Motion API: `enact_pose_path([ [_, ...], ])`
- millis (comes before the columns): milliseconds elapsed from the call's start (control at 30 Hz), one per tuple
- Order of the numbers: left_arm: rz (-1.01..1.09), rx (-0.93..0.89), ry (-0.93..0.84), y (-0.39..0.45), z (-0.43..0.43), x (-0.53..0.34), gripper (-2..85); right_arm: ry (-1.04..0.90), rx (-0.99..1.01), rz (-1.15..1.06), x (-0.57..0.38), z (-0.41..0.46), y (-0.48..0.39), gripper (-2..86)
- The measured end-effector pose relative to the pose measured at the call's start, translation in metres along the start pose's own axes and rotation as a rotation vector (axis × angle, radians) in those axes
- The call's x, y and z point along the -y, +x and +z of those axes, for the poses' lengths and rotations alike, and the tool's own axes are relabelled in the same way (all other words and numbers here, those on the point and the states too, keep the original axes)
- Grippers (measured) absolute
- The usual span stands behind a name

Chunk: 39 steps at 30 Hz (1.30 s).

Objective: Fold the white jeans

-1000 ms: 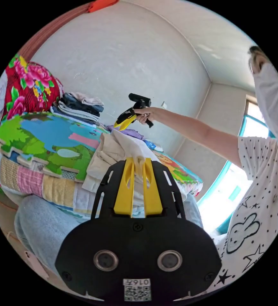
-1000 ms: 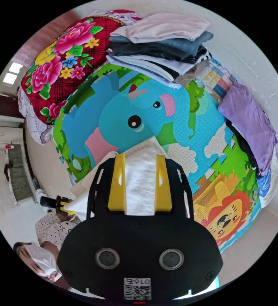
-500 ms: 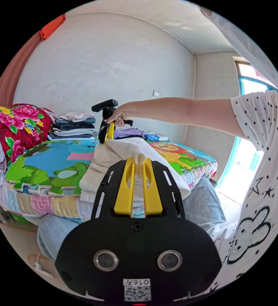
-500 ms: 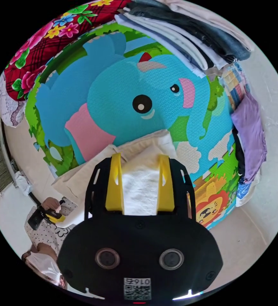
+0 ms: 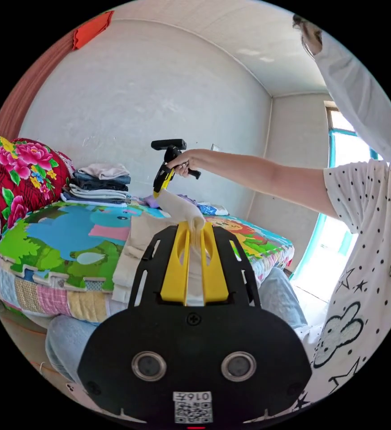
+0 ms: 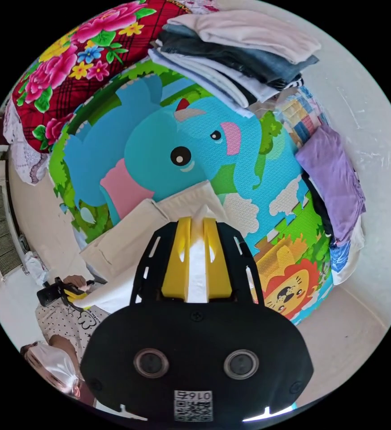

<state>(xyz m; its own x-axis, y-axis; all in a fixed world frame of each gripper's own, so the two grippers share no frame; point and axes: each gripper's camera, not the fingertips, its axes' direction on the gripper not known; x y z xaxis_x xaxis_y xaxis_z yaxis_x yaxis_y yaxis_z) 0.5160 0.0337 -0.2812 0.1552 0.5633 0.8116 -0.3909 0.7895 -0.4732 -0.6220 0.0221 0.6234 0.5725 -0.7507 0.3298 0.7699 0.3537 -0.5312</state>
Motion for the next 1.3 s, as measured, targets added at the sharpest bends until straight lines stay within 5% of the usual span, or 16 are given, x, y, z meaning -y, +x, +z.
enact_pose_path([
  [233,-0.237,-0.050,0.102,-0.067,-0.019,0.010,1.8,0.063,-0.038,0.012,-0.033,-0.048,-0.006,4.8],
  [500,-0.582,-0.048,-0.050,-0.153,-0.017,-0.042,2.8,0.033,-0.108,0.029,0.005,0.078,-0.044,6.1],
  [800,-0.639,-0.123,-0.051,-0.172,-0.018,-0.054,1.3,0.463,-0.393,-0.087,-0.101,0.038,-0.065,0.7],
  [1033,-0.676,-0.118,-0.062,-0.178,-0.017,-0.053,0.7,0.232,-0.100,-0.188,-0.127,0.122,-0.060,-0.3],
  [1300,-0.644,0.022,-0.152,-0.146,-0.020,-0.023,-0.6,0.451,-0.021,-0.115,-0.181,0.096,-0.039,-0.4],
])
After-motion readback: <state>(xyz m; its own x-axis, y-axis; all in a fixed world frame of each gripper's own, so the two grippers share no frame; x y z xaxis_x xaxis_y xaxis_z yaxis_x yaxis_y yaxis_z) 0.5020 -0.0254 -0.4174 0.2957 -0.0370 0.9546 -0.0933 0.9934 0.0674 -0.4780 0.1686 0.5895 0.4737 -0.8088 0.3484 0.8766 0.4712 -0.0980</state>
